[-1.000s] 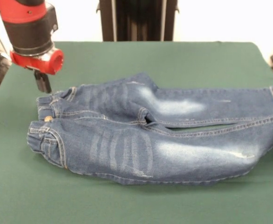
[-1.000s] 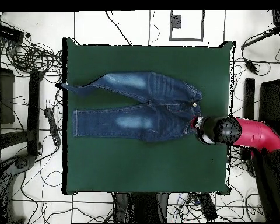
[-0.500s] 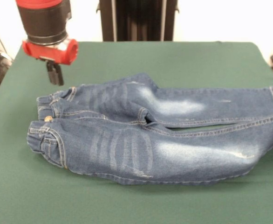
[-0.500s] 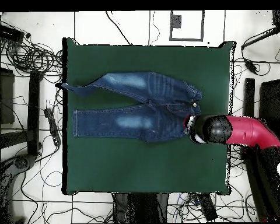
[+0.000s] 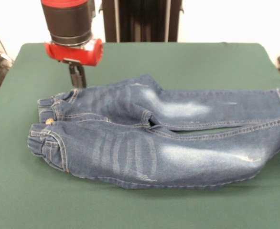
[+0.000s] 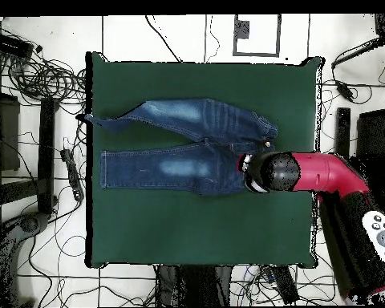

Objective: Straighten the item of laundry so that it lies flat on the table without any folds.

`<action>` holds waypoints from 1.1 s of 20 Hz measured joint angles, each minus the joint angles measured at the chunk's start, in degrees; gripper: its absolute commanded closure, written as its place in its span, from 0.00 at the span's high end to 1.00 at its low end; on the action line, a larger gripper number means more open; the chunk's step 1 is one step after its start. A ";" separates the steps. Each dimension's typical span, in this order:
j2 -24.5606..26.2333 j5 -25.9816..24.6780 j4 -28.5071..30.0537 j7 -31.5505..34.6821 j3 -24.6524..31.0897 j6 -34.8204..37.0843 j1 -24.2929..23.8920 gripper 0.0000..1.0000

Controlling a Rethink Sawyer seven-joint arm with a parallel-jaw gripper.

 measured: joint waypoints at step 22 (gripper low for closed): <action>6.68 0.24 -3.41 0.00 -0.13 -0.01 3.29 0.00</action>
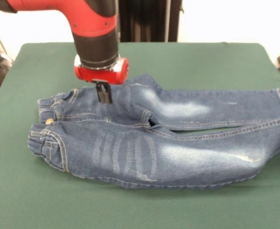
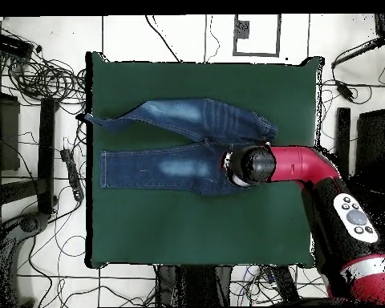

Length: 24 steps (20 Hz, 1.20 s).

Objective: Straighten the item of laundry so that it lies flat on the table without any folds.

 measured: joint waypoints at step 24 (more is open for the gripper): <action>0.47 -0.12 2.83 0.00 -1.45 -4.15 -5.63 0.00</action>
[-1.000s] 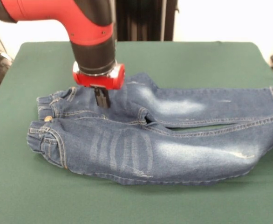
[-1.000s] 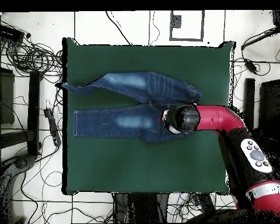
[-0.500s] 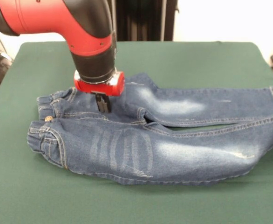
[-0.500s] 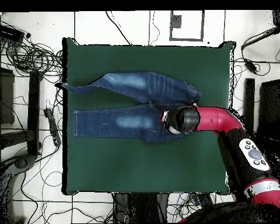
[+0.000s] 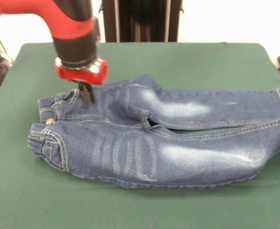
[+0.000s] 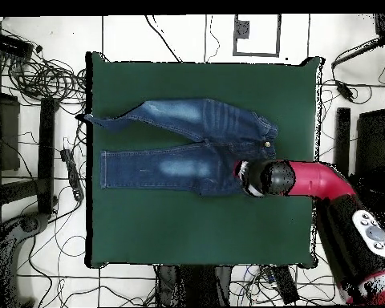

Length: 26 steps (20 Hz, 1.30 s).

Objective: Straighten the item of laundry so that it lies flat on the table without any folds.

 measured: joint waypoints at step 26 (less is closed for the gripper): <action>-2.63 -2.91 1.76 0.00 -0.32 0.00 -0.77 0.00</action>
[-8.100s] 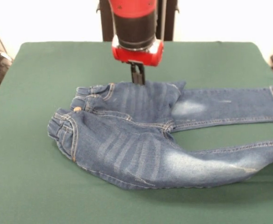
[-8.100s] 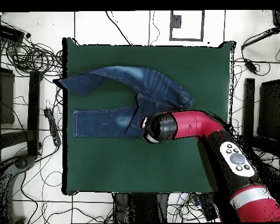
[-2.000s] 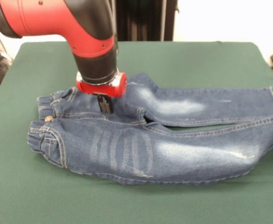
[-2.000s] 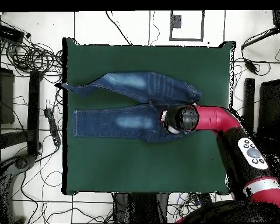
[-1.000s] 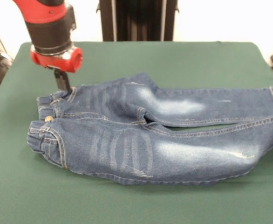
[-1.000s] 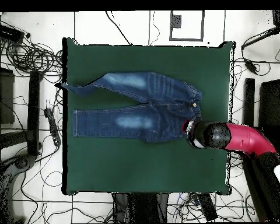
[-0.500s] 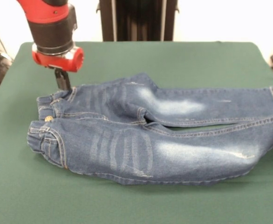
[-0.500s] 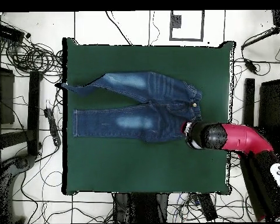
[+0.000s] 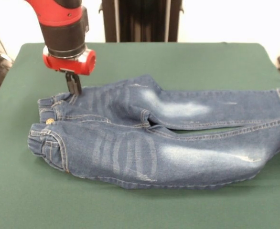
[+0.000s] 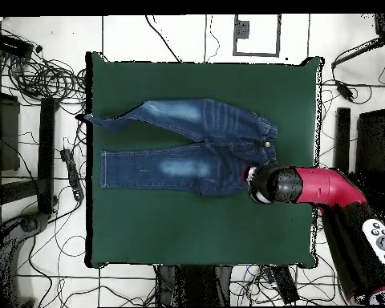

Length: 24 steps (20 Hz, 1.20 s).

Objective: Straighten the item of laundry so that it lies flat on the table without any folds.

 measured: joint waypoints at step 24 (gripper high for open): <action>4.57 0.19 -0.01 0.00 0.06 -4.19 0.76 0.00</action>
